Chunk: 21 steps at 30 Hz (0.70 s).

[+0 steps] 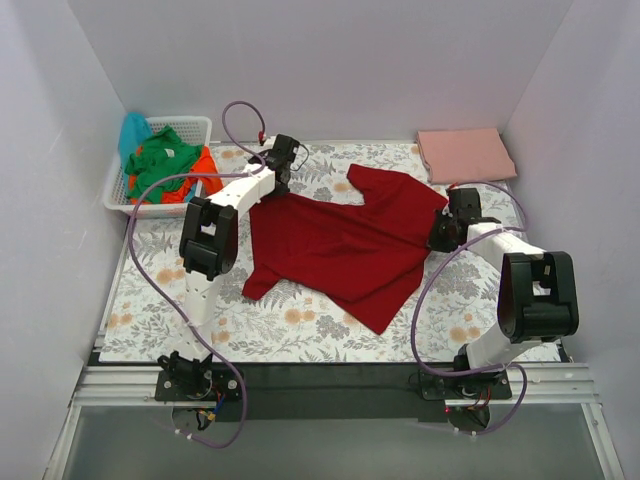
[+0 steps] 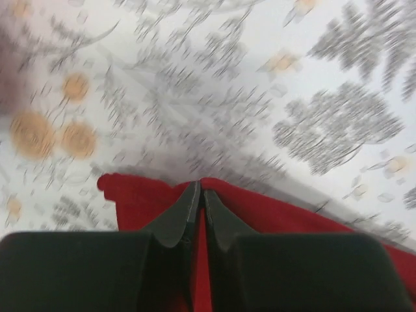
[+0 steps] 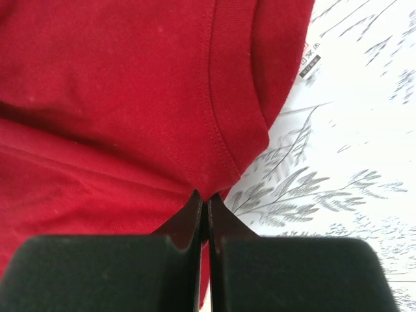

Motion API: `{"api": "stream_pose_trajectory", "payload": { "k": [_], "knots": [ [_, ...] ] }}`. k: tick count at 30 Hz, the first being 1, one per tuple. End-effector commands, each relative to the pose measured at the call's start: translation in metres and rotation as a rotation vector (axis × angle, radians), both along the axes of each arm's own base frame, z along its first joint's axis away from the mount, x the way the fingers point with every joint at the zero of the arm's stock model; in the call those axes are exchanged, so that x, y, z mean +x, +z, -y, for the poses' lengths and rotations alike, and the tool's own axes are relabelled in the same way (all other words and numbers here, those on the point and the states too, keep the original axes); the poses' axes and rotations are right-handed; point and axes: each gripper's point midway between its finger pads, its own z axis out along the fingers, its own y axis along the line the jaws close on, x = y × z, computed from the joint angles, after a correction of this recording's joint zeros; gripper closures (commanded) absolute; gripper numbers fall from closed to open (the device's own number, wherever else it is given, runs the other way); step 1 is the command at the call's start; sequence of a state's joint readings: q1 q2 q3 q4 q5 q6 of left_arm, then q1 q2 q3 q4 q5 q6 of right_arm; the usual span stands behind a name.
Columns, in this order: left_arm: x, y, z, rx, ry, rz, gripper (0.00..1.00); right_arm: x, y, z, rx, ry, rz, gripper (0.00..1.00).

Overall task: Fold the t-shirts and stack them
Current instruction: Flatten the tshirt out

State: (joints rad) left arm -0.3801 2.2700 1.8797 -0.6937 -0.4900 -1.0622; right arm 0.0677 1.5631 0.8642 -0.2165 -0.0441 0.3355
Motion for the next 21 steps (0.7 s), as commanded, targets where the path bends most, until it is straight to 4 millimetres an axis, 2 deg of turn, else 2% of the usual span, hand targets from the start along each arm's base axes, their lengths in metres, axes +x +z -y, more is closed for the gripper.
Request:
{"api": "stream_pose_trajectory", "payload": {
  "k": [1,2,3,4,5,7,8,10,11,12,13,14,15,16,17,18,19,21],
  "knots": [
    [0.029,0.055,0.003,0.028,-0.030,0.134,0.91,0.026,0.019,0.021,-0.094,-0.060,0.060,0.99],
    [0.029,0.059,0.004,0.015,-0.024,0.147,0.87,0.034,0.026,0.021,-0.097,-0.056,0.079,0.96],
    [0.026,0.064,0.004,-0.005,-0.017,0.157,0.69,0.034,0.028,0.018,-0.088,-0.036,0.078,0.91],
    [0.014,0.067,0.001,-0.017,-0.012,0.152,0.55,0.036,0.032,0.013,-0.068,-0.015,0.082,0.79],
    [0.007,0.071,0.001,-0.043,0.001,0.159,0.45,0.036,0.038,0.001,-0.021,0.031,0.093,0.75],
    [-0.013,0.072,-0.002,-0.075,0.014,0.142,0.30,0.029,0.040,-0.010,-0.006,0.075,0.084,0.68],
    [-0.035,0.078,-0.007,-0.106,0.035,0.137,0.27,0.025,0.048,-0.016,-0.001,0.095,0.101,0.66],
    [-0.061,0.082,-0.011,-0.149,0.051,0.126,0.27,0.008,0.048,-0.031,0.014,0.147,0.090,0.59],
    [-0.089,0.079,-0.013,-0.189,0.044,0.092,0.27,0.001,0.058,-0.037,0.025,0.172,0.115,0.55],
    [-0.102,0.081,-0.011,-0.230,0.056,0.090,0.27,-0.012,0.053,-0.040,0.021,0.184,0.099,0.51],
    [-0.119,0.075,-0.013,-0.248,0.059,0.059,0.26,-0.023,0.053,-0.050,0.012,0.216,0.098,0.45],
    [-0.135,0.069,-0.012,-0.286,0.058,0.027,0.26,-0.036,0.050,-0.052,0.006,0.229,0.078,0.43],
    [-0.164,0.061,-0.015,-0.323,0.063,-0.002,0.26,-0.044,0.057,-0.055,0.009,0.238,0.100,0.42],
    [-0.178,0.057,-0.016,-0.341,0.064,-0.021,0.26,-0.065,0.044,-0.064,0.012,0.276,0.062,0.42],
    [-0.192,0.055,-0.016,-0.369,0.060,-0.033,0.26,-0.075,0.048,-0.067,0.021,0.280,0.072,0.42],
    [-0.215,0.047,-0.019,-0.392,0.061,-0.052,0.26,-0.084,0.044,-0.070,0.021,0.291,0.057,0.42],
    [-0.225,0.047,-0.020,-0.420,0.068,-0.050,0.26,-0.100,0.034,-0.076,0.019,0.321,0.029,0.44],
    [-0.248,0.044,-0.023,-0.455,0.066,-0.048,0.26,-0.113,0.032,-0.085,0.040,0.356,0.022,0.49]
  ]
}}
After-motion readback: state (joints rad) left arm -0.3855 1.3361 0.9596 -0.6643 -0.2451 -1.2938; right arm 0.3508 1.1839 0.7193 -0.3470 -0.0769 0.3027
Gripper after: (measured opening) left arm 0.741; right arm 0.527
